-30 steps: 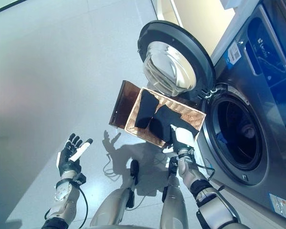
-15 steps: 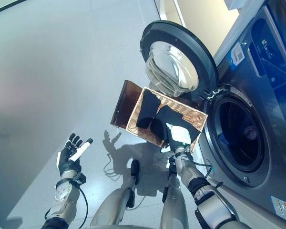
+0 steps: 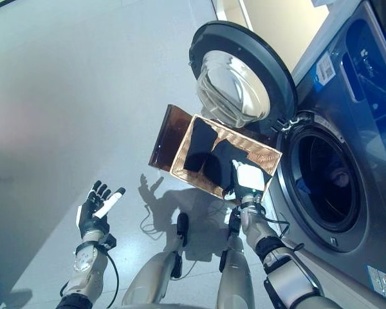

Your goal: Pick up the clothes and place them into the washing machine

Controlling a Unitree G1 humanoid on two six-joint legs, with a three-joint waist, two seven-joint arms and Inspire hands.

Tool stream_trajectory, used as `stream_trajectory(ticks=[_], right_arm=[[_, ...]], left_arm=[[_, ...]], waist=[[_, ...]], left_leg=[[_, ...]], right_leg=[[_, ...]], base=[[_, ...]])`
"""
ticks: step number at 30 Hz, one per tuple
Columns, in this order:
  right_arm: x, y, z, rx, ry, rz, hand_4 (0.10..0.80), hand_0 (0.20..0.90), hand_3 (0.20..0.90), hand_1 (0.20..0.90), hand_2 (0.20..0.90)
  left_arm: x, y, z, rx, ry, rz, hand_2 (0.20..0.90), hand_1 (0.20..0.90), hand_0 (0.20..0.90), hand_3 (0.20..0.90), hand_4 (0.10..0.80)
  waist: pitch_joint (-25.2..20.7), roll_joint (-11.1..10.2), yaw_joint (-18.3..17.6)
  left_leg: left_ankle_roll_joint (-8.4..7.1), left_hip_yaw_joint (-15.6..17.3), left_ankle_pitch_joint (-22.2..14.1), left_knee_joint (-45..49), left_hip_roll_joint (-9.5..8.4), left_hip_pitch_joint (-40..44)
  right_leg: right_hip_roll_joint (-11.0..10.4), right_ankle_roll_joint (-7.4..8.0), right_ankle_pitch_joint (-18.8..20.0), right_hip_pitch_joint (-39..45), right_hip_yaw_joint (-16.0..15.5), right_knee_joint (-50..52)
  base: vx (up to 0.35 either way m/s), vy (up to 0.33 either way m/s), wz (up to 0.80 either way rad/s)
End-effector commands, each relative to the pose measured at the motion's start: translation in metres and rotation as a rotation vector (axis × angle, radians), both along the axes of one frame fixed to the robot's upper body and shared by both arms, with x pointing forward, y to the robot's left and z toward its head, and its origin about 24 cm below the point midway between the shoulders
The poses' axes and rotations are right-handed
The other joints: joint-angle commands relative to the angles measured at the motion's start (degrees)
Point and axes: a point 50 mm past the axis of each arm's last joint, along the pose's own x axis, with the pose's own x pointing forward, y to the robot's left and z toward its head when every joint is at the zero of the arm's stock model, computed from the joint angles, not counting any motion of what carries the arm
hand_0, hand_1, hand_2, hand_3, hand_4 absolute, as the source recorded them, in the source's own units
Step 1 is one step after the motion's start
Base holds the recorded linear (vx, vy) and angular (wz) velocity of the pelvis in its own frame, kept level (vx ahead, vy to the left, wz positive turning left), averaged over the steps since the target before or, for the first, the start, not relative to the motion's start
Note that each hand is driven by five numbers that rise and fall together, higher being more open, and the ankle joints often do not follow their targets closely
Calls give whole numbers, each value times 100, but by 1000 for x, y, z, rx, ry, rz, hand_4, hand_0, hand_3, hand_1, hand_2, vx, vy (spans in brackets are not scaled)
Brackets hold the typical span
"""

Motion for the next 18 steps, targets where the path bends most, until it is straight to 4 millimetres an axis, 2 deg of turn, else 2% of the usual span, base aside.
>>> stream_trajectory(ticks=[1, 7, 14, 18], right_arm=[[19, 0, 27, -53, -147, -18, 800, 900, 900, 900, 900], [23, -3, 31, -52, -160, -52, 800, 900, 900, 900, 900], [30, -14, 44, -4, -225, -139, 800, 900, 900, 900, 900], [34, -12, 50, 17, -246, -143, 800, 900, 900, 900, 900]], left_arm=[[3, 22, 26, 113, -140, 48, 900, 900, 900, 900, 800], [1, 24, 27, 122, -140, 42, 900, 900, 900, 900, 800], [-1, 26, 32, 136, -163, 30, 900, 900, 900, 900, 800], [-3, 28, 32, 136, -159, 35, 900, 900, 900, 900, 800]], waist=[[-107, -47, 86], [-62, -6, 128], [-20, 51, 200], [-9, 58, 219]], left_leg=[[-418, -62, -298, 525, -46, -462], [-417, -76, -273, 526, -67, -535], [-419, -78, -228, 509, -97, -627], [-414, -76, -228, 535, -105, -677]], right_leg=[[-65, 85, -247, -51, -34, 210], [-81, 90, -211, -120, -33, 203], [-104, 101, -162, -190, -63, 180], [-117, 103, -143, -249, -56, 196]], base=[[-21, 13, 4], [-12, 10, 3], [-3, 4, 1], [0, 0, 0]])
